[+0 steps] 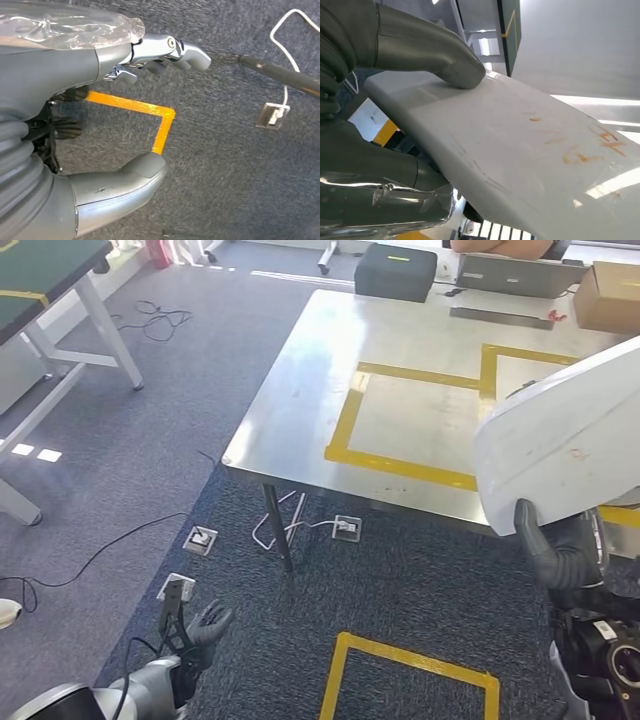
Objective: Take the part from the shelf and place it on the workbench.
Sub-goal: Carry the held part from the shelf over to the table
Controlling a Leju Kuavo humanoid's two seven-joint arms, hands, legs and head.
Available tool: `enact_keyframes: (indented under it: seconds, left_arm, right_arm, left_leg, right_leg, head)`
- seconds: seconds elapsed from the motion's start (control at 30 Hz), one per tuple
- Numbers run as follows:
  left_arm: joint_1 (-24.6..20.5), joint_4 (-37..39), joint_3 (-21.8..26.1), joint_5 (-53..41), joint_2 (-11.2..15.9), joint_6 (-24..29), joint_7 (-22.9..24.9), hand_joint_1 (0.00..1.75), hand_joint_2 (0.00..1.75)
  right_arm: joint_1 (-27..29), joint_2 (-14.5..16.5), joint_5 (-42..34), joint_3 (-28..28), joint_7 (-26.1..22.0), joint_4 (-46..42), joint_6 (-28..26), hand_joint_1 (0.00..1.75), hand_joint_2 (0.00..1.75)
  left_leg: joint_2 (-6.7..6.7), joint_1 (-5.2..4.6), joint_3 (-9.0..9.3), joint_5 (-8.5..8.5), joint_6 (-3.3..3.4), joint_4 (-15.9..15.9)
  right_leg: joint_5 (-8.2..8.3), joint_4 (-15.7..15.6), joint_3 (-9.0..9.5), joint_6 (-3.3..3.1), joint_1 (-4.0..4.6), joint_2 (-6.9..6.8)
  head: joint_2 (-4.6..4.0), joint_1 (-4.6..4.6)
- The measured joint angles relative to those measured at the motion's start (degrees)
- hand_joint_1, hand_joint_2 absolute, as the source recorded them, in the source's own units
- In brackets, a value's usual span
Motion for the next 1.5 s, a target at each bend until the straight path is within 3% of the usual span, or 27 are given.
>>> enact_keyframes:
  seconds: [0.03,0.1,0.23,0.3,0.37,0.4,0.43,0.47,0.53,0.6,0.7,0.77,0.8,0.87,0.9,0.93,0.97,1.07,1.1,1.13,1.23,1.3,1.4,1.43,1.47,1.5]
  left_arm:
    - [0.00,0.00,0.00,-0.01,-0.05,-0.03,-0.01,0.00,1.75]
    - [-0.09,0.00,0.00,0.00,-0.12,-0.10,-0.01,0.00,1.75]
    - [-0.26,0.00,0.00,0.00,-0.15,-0.13,-0.04,0.00,1.75]
    - [-0.35,0.00,0.00,0.01,-0.19,-0.13,-0.08,0.00,1.75]
    - [-0.29,0.00,0.00,0.04,-0.20,-0.13,-0.10,0.00,1.75]
    - [-0.19,0.00,-0.01,0.07,-0.19,-0.13,-0.11,0.00,1.75]
    - [-0.08,0.00,-0.01,0.09,-0.19,-0.13,-0.11,0.00,1.75]
    - [-0.01,0.00,-0.02,0.10,-0.19,-0.13,-0.11,0.00,1.75]
    - [0.01,0.00,-0.02,0.13,-0.13,-0.13,-0.11,0.00,1.75]
    - [-0.03,0.00,-0.02,0.13,-0.03,-0.13,-0.11,0.00,1.75]
    - [0.06,0.00,-0.02,0.11,0.06,-0.13,-0.10,0.00,1.75]
    - [0.02,0.00,-0.02,0.13,0.06,-0.14,-0.12,0.00,1.75]
    - [-0.07,0.00,-0.02,0.13,0.05,-0.14,-0.13,0.00,1.75]
    - [-0.18,0.00,-0.02,0.12,0.05,-0.14,-0.13,0.00,1.75]
    - [-0.12,0.00,-0.02,0.12,0.04,-0.14,-0.13,0.00,1.75]
    - [-0.02,0.00,-0.02,0.12,0.04,-0.13,-0.13,0.00,1.75]
    - [0.08,0.00,-0.02,0.12,0.03,-0.14,-0.13,0.00,1.75]
    - [0.12,0.01,-0.02,0.12,-0.08,-0.14,-0.13,0.00,1.75]
    - [0.06,0.01,-0.02,0.13,-0.12,-0.14,-0.13,0.00,1.75]
    - [0.02,0.01,-0.02,0.13,-0.15,-0.13,-0.13,0.00,1.75]
    - [0.00,0.00,-0.02,0.13,-0.21,-0.15,-0.14,0.00,1.75]
    - [-0.16,0.00,-0.02,0.11,-0.26,-0.19,-0.17,0.00,1.75]
    - [-0.14,0.00,-0.02,0.13,-0.20,-0.21,-0.18,0.00,1.75]
    - [-0.03,0.00,-0.02,0.14,-0.19,-0.21,-0.18,0.00,1.75]
    - [0.06,0.00,-0.02,0.14,-0.19,-0.21,-0.18,0.00,1.75]
    - [0.10,0.00,-0.02,0.14,-0.17,-0.21,-0.17,0.00,1.75]
  right_arm:
    - [-0.03,0.00,0.00,-0.02,-0.01,0.01,0.00,1.75,1.75]
    - [-0.14,0.00,0.00,-0.03,0.02,0.00,0.00,1.75,1.75]
    - [-0.28,0.01,0.00,-0.14,0.09,-0.13,-0.02,1.75,1.75]
    - [-0.50,0.01,0.00,-0.19,0.09,-0.28,-0.04,1.75,1.75]
    - [-0.58,0.00,0.00,-0.16,0.10,-0.33,-0.05,1.75,1.75]
    - [-0.53,0.00,0.00,-0.14,0.11,-0.33,-0.04,1.75,1.75]
    - [-0.50,0.00,0.00,-0.13,0.13,-0.33,-0.03,1.75,1.75]
    - [-0.50,0.00,0.00,-0.13,0.14,-0.33,-0.05,1.75,1.75]
    - [-0.53,0.00,0.00,-0.15,0.14,-0.33,-0.08,1.75,1.75]
    - [-0.57,0.00,0.00,-0.15,0.13,-0.34,-0.09,1.75,1.75]
    - [-0.51,0.00,0.01,-0.16,0.16,-0.34,-0.09,1.75,1.75]
    - [-0.61,0.00,0.01,-0.20,0.14,-0.35,-0.09,1.75,1.75]
    - [-0.71,0.01,0.01,-0.19,0.12,-0.35,-0.08,1.75,1.75]
    - [-0.71,0.01,0.01,-0.16,0.11,-0.34,-0.07,1.75,1.75]
    - [-0.58,0.01,0.01,-0.15,0.13,-0.34,-0.08,1.75,1.75]
    - [-0.46,0.00,0.01,-0.17,0.15,-0.33,-0.12,1.75,1.75]
    - [-0.39,0.00,0.01,-0.19,0.16,-0.33,-0.15,1.75,1.75]
    - [-0.45,0.00,0.00,-0.20,0.14,-0.32,-0.18,1.75,1.75]
    - [-0.50,0.00,0.01,-0.19,0.16,-0.32,-0.18,1.75,1.75]
    - [-0.51,0.00,0.01,-0.19,0.17,-0.33,-0.19,1.75,1.75]
    - [-0.52,0.00,0.02,-0.19,0.15,-0.41,-0.26,1.75,1.75]
    - [-0.69,0.00,0.02,-0.20,0.10,-0.49,-0.33,1.75,1.75]
    - [-0.75,0.00,0.02,-0.12,0.10,-0.50,-0.34,1.75,1.75]
    - [-0.65,0.00,0.02,-0.08,0.11,-0.50,-0.34,1.75,1.75]
    - [-0.57,0.00,0.02,-0.07,0.11,-0.50,-0.34,1.75,1.75]
    - [-0.52,0.00,0.02,-0.08,0.11,-0.50,-0.35,1.75,1.75]
  left_leg:
    - [-0.02,-0.04,0.70,-0.53,-0.18,0.04]
    - [-0.07,-0.15,1.33,-1.42,-0.74,0.13]
    - [0.02,-0.08,1.06,-2.23,-2.00,1.85]
    - [0.07,0.16,-1.94,-3.92,-2.63,7.21]
    - [0.08,0.45,-7.21,-6.60,-3.18,15.08]
    - [0.08,0.60,-9.45,-7.39,-3.35,17.58]
    - [0.09,0.72,-10.67,-6.99,-3.42,17.85]
    - [0.09,0.82,-10.83,-5.46,-3.39,16.10]
    - [0.08,0.91,-8.55,0.42,-3.09,7.84]
    - [0.09,0.62,-6.72,3.41,-2.62,1.81]
    - [0.07,0.37,-5.91,3.47,-1.55,0.49]
    - [0.12,0.51,-4.50,3.14,-0.86,0.20]
    - [0.13,0.52,-3.80,2.83,-0.58,0.10]
    - [0.14,0.43,-2.91,2.03,-0.21,0.09]
    - [0.13,0.39,-2.46,1.61,-0.15,0.09]
    - [0.11,0.37,-1.94,1.15,-0.16,0.10]
    - [0.09,0.36,-1.30,0.67,-0.21,0.11]
    - [0.07,0.30,0.59,-0.83,-0.63,0.17]
    - [0.08,0.26,0.76,-1.21,-0.89,0.21]
    - [0.11,0.22,0.78,-1.45,-1.17,0.29]
    - [0.15,0.14,0.91,-1.90,-2.07,0.95]
    - [0.15,0.29,-0.96,-3.12,-2.64,5.04]
    - [0.16,0.73,-8.44,-6.82,-3.27,16.33]
    - [0.17,0.86,-10.31,-7.27,-3.38,18.02]
    - [0.17,0.97,-11.14,-6.53,-3.41,17.52]
    - [0.17,1.05,-10.86,-4.49,-3.36,14.88]
  right_leg:
    - [2.96,-4.30,1.19,-0.17,0.00,-0.08]
    - [5.88,-9.91,2.99,-0.82,0.21,-0.23]
    - [6.03,-11.36,4.39,-2.60,0.27,-0.18]
    - [5.85,-11.67,5.28,-3.05,0.10,-0.08]
    - [5.30,-11.71,5.72,-3.29,0.11,0.07]
    - [4.94,-11.71,6.04,-3.29,0.11,0.17]
    - [4.50,-11.70,6.53,-3.23,0.11,0.25]
    - [4.02,-11.70,7.13,-3.15,0.11,0.32]
    - [2.96,-11.75,8.29,-2.85,0.11,0.36]
    - [2.15,-11.84,8.94,-2.33,0.17,0.52]
    - [1.69,-11.45,9.35,-1.34,0.21,0.72]
    - [0.77,-8.84,8.71,-0.87,0.13,0.49]
    - [-0.20,-5.85,7.27,-0.72,0.07,0.36]
    - [-3.09,2.31,2.56,-0.53,0.01,0.23]
    - [-4.37,5.34,0.35,-0.43,-0.02,0.22]
    - [-4.77,6.47,-1.04,-0.34,-0.02,0.20]
    - [-3.88,5.36,-1.36,-0.31,-0.02,0.18]
    - [3.94,-6.01,1.59,-0.72,0.13,-0.11]
    - [5.45,-8.91,2.50,-1.05,0.30,-0.24]
    - [6.24,-10.53,2.90,-1.42,0.46,-0.33]
    - [6.17,-11.46,3.97,-2.46,0.44,-0.20]
    - [5.90,-11.94,5.22,-2.94,0.16,-0.08]
    - [4.93,-12.12,6.40,-3.25,0.08,0.15]
    - [4.49,-12.11,6.88,-3.21,0.07,0.27]
    - [3.99,-12.10,7.48,-3.13,0.07,0.38]
    - [3.44,-12.09,8.19,-3.01,0.07,0.48]
  head:
    - [0.00,0.10]
    - [0.00,0.24]
    - [0.00,-0.10]
    - [0.00,-0.27]
    - [0.00,-0.48]
    - [0.00,-0.59]
    - [0.00,-0.69]
    - [0.00,-0.78]
    - [0.00,-0.90]
    - [0.00,-0.80]
    - [0.00,-0.76]
    - [0.00,-0.60]
    - [0.00,-0.45]
    - [0.00,-0.11]
    - [0.00,-0.07]
    - [0.00,-0.04]
    - [0.00,-0.01]
    - [0.00,0.13]
    - [0.00,0.25]
    - [0.00,0.31]
    - [0.00,0.24]
    - [0.00,0.05]
    - [0.00,-0.26]
    - [0.00,-0.36]
    - [0.00,-0.44]
    - [0.00,-0.54]
